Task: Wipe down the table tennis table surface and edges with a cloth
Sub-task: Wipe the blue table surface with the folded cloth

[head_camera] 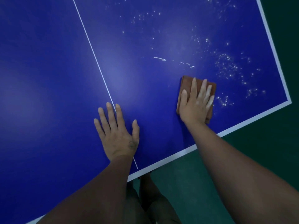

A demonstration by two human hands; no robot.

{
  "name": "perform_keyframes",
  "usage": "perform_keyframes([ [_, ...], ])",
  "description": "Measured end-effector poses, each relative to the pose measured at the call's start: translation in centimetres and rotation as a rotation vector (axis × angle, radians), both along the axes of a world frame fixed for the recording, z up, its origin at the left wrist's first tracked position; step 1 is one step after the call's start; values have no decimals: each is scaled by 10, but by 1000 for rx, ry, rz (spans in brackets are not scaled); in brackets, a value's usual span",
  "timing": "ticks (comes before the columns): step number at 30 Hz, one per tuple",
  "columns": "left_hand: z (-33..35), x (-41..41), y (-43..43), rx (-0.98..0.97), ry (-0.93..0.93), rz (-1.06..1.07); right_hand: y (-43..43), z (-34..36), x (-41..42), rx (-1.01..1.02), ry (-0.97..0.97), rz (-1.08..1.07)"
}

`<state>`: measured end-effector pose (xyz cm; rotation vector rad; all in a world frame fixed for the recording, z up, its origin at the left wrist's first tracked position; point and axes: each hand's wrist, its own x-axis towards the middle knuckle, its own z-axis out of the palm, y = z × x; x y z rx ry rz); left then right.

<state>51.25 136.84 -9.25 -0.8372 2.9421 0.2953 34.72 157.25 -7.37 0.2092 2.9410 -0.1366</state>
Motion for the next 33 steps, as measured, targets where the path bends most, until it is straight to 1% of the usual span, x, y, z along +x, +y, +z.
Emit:
perform_keyframes([
  [3, -7, 2, -1, -31, 8, 7, 1, -1, -26, -21, 5, -7],
  [5, -6, 2, 0, -34, 17, 5, 1, 0, -17, -16, 45, 17],
  [8, -5, 0, 0, -18, 10, 11, 3, 2, 32, -7, 84, 66],
  [12, -3, 1, 1, -12, 0, 19, 24, 0, 112, -11, 56, 74],
  [15, -2, 0, 1, -1, -3, 22, 45, -2, 135, 13, 43, 73],
  [17, -1, -1, 2, 3, -2, 23, 53, -4, 119, 13, 49, 69],
  [21, 0, -1, 2, -3, 12, 26, 60, -5, 54, 20, 85, 23],
  [24, -1, -2, 2, -15, 15, 28, 62, -8, -2, 18, 120, 58],
  [27, 2, -1, 4, -17, 7, 32, 62, -7, -50, -20, 89, 90],
  [30, 7, -1, 12, -8, 18, 43, 69, -2, -53, -65, 61, 178],
  [33, 12, -16, 49, 27, 34, 206, 87, 1, -12, -42, 72, 289],
])
